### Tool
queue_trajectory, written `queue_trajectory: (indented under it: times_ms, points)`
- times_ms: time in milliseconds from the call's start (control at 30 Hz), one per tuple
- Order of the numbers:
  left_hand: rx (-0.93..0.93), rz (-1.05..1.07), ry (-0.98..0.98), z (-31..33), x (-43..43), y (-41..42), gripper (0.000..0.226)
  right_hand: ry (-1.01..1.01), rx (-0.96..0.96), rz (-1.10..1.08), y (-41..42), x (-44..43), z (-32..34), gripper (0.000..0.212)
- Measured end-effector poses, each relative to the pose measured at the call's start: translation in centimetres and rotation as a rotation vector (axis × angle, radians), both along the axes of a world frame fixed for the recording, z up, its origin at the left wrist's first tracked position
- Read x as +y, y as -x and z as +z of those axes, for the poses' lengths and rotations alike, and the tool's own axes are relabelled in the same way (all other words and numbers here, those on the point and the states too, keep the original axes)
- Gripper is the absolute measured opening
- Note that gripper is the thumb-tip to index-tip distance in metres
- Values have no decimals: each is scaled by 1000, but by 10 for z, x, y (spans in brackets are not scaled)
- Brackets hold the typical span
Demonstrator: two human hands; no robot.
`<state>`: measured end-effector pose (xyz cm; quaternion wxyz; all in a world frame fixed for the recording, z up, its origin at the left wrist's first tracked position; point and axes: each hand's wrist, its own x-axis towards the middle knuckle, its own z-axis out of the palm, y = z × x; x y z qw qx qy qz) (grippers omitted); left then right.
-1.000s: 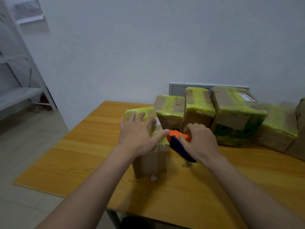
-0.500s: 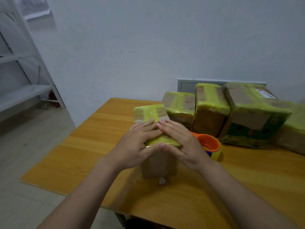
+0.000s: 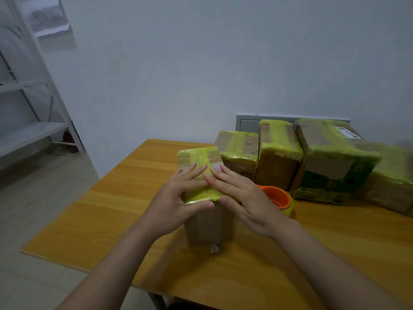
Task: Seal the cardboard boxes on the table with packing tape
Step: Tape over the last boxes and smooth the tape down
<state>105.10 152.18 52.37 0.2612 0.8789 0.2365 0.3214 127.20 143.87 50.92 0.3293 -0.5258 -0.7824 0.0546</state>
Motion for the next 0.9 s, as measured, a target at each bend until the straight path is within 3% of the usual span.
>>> queue_trajectory:
  times_ms: [100, 200, 533, 800, 900]
  points:
    - [-326, 90, 101, -24, -12, -3, 39, -30, 28, -24, 2, 2, -4, 47]
    - [-438, 131, 40, -37, -16, -10, 31, -72, 76, -26, 5, 3, -8, 46]
    - [-456, 195, -8, -39, -23, -13, 22, -121, 541, -69, 19, -7, -17, 34]
    - [-272, 189, -56, -24, -24, 9, 33, -98, 401, -122, 13, -18, 5, 27]
    - [-304, 250, -66, -26, -24, 24, 33, -101, 454, -168, 14, -21, 4, 21]
